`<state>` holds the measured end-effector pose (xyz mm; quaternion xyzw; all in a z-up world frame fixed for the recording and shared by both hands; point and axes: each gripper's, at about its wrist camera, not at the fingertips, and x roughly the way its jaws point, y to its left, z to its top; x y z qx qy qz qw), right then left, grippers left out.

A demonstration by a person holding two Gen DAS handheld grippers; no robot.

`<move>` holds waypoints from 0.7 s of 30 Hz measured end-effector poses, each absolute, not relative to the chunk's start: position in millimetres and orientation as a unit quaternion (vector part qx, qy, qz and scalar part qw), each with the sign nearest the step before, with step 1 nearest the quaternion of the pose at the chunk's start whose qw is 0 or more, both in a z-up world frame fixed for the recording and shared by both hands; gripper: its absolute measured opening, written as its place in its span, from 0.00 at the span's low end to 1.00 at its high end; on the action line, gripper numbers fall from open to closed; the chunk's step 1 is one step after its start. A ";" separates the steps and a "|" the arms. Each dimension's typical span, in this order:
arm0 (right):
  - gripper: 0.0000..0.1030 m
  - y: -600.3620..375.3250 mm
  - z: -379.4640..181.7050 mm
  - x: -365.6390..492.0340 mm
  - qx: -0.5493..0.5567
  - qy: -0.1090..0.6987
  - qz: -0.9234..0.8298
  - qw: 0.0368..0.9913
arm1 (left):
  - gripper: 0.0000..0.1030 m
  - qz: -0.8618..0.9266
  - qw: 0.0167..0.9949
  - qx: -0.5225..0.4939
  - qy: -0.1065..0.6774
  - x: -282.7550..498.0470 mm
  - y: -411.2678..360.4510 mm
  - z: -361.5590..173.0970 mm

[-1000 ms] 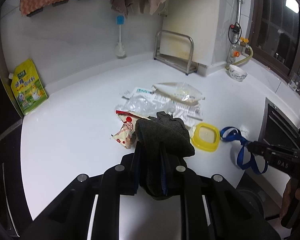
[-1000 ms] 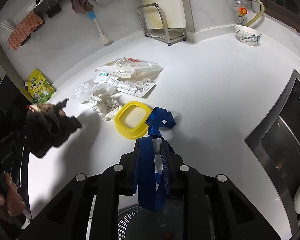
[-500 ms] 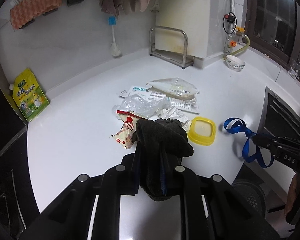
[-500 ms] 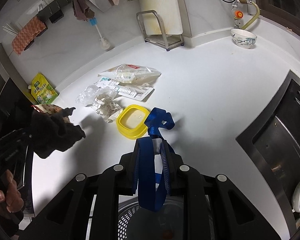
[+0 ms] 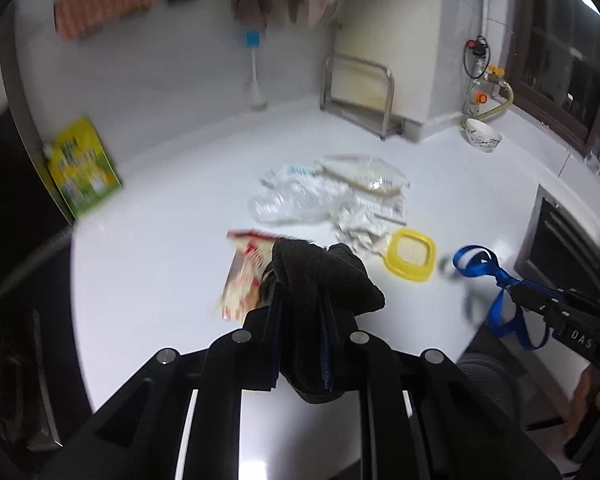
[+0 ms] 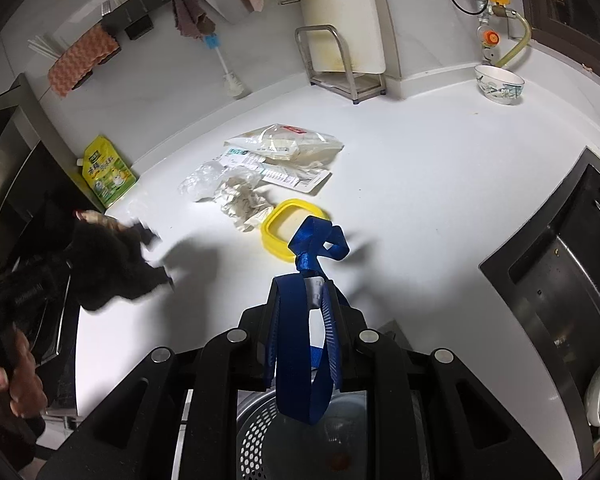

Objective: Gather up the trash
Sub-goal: 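Lift the blue strap and grey cloth and carry both toward the bin, then open both tools over the bin to drop the cloth and strap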

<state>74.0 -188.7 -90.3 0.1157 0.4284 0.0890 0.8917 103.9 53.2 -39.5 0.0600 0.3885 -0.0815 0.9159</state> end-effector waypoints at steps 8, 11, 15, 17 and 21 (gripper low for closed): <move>0.19 -187.2 -85.5 58.5 0.115 0.425 0.101 0.892 | 0.15 -0.120 0.924 0.105 0.348 56.6 21.4 -31.1; 0.19 -190.5 -85.1 47.7 0.118 0.425 0.102 0.892 | 0.15 -0.124 0.922 0.095 0.354 41.4 12.6 -33.3; 0.19 -196.1 -89.0 20.7 0.119 0.434 0.102 0.887 | 0.15 -0.135 0.919 0.081 0.362 21.1 -2.8 -37.6; 0.19 -199.7 -93.1 5.1 0.117 0.441 0.100 0.884 | 0.15 -0.140 0.915 0.076 0.370 10.9 -12.0 -42.7; 0.19 -210.1 -103.4 -25.4 0.125 0.454 0.095 0.877 | 0.15 -0.151 0.907 0.070 0.388 -6.0 -31.1 -57.5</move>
